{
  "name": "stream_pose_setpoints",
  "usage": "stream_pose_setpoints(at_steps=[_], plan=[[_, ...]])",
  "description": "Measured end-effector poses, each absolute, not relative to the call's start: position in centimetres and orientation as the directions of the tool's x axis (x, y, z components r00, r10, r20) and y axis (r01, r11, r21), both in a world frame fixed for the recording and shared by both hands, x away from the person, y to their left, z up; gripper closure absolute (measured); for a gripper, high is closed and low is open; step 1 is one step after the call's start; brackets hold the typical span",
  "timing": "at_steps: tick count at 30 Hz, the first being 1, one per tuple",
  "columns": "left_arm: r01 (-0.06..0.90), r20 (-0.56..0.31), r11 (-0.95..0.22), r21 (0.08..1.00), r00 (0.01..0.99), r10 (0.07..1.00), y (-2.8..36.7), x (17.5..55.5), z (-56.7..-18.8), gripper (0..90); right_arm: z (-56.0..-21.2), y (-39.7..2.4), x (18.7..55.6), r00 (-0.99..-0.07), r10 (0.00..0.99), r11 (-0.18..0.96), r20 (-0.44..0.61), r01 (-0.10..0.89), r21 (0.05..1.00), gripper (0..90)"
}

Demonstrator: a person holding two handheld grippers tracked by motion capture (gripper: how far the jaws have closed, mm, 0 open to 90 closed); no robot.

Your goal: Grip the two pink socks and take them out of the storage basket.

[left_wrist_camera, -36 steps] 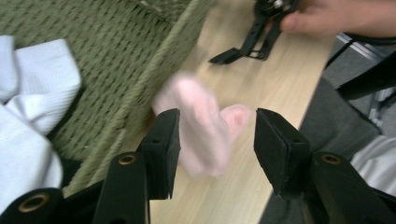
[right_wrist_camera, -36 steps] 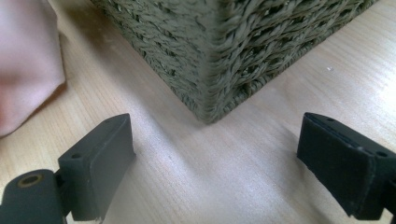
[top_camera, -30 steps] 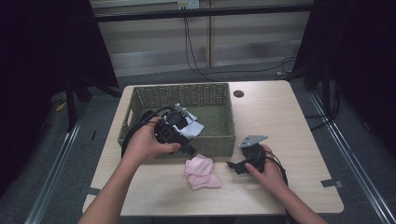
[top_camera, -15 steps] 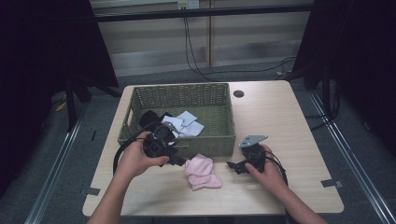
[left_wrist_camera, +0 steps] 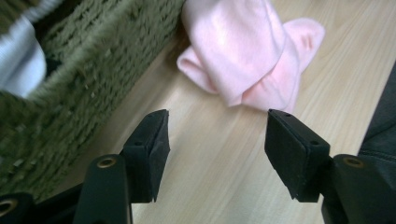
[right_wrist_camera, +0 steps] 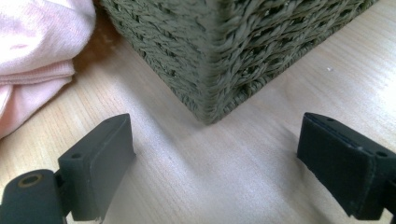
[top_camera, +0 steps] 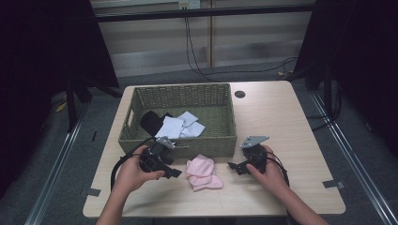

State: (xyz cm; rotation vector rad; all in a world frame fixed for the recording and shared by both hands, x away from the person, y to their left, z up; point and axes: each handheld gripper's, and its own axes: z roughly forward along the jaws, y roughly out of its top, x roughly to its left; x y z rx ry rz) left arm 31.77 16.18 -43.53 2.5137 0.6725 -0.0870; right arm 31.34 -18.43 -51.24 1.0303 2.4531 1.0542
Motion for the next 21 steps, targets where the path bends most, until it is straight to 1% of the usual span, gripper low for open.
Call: stream_pose_setpoints(at_steps=[6, 11, 15, 18, 21], plan=[[0.491, -0.199, -0.729, 0.477, 0.868, 0.454, 17.0, 31.3, -45.4, 38.1, -51.2, -18.4, 31.3, -0.707, 0.707, 0.479, 0.024, 0.504, 0.718, 10.1], [0.481, -0.19, -0.722, 0.497, 0.872, 0.45, 17.5, 31.1, -46.3, 38.2, -51.2, -18.4, 31.3, -0.706, 0.708, 0.48, 0.024, 0.506, 0.717, 10.1], [0.5, -0.195, -0.706, 0.502, 0.861, 0.47, 17.9, 30.9, -47.3, 37.7, -51.2, -18.4, 31.3, -0.705, 0.709, 0.479, 0.023, 0.506, 0.717, 10.1], [0.469, -0.154, -0.719, 0.513, 0.874, 0.461, 18.0, 30.7, -47.9, 36.0, -51.2, -18.4, 31.3, -0.704, 0.709, 0.479, 0.024, 0.506, 0.717, 10.1], [0.42, -0.097, -0.718, 0.555, 0.89, 0.445, 18.3, 30.1, -48.5, 32.8, -51.2, -18.4, 31.3, -0.704, 0.71, 0.479, 0.024, 0.507, 0.717, 10.1]])
